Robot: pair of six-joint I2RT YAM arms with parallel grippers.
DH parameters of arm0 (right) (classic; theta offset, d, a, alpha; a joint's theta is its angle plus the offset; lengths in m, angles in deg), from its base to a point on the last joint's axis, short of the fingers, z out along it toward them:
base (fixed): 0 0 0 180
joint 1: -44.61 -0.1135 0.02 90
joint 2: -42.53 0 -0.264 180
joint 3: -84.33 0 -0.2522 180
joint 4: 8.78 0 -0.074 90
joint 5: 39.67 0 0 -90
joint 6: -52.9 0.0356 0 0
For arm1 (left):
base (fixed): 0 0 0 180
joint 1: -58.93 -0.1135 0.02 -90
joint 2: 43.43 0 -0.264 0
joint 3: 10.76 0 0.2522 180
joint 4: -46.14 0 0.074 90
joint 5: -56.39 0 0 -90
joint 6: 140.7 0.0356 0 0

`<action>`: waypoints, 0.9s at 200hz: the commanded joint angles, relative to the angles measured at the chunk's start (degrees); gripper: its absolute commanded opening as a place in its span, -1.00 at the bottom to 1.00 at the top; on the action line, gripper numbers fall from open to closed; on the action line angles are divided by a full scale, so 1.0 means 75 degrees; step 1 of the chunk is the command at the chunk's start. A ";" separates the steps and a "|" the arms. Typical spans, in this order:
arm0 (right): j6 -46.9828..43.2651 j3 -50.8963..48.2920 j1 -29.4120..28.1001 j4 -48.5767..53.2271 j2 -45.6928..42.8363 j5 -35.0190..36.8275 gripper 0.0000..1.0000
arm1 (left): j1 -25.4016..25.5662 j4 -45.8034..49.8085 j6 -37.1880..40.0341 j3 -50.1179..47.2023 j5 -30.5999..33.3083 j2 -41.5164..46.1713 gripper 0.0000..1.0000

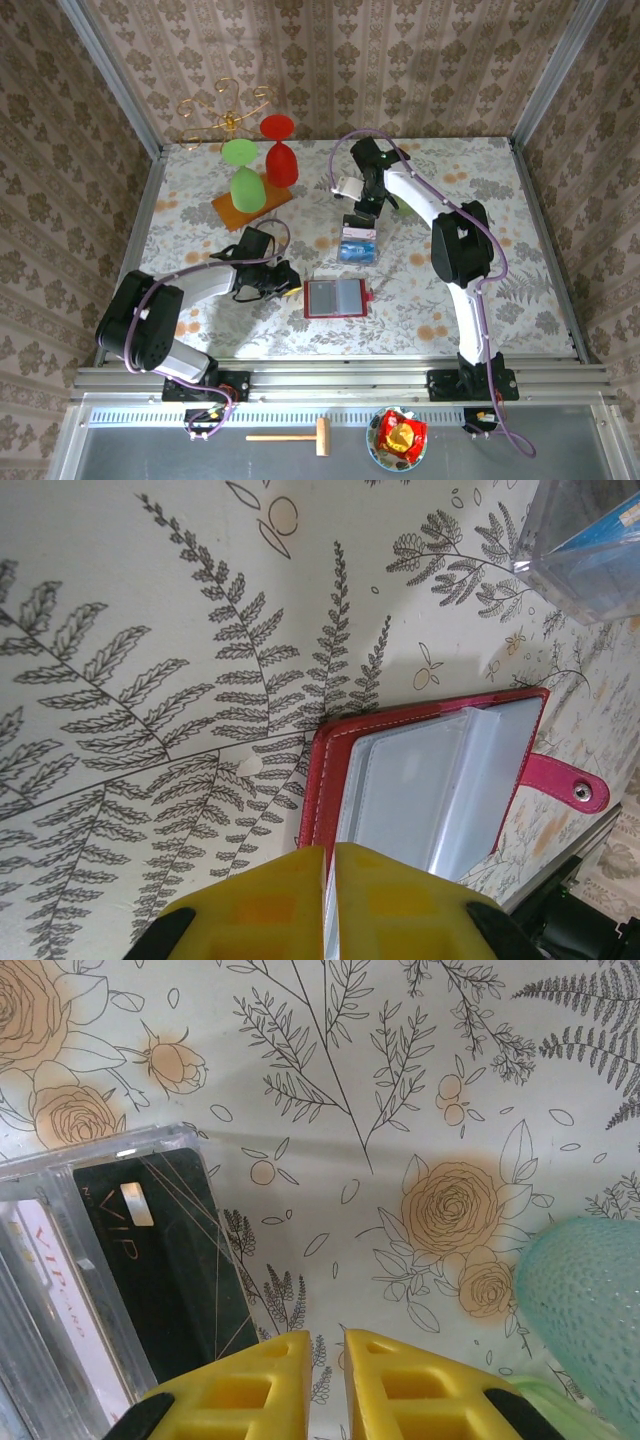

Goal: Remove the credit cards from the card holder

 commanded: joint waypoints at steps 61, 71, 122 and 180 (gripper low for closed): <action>0.0331 -0.0125 -0.0058 -0.0211 -0.0631 0.0232 -0.56 | 0.0031 -0.0138 -0.0041 0.0127 -0.0141 0.0000 -0.78; 0.0481 -0.0186 -0.0082 -0.0284 -0.0796 0.0341 -0.54 | 0.0029 -0.0134 -0.0040 0.0112 -0.0144 0.0032 -0.78; 0.2012 -0.1437 -0.0363 -0.0904 -0.2138 0.0005 -0.45 | 0.0025 -0.0165 0.0029 0.0093 -0.0128 0.0082 -0.77; 0.5616 -0.3894 -0.0939 -0.2211 -0.3880 -0.0992 -0.40 | 0.0112 -0.0356 0.0076 0.0022 -0.0253 0.0046 -0.78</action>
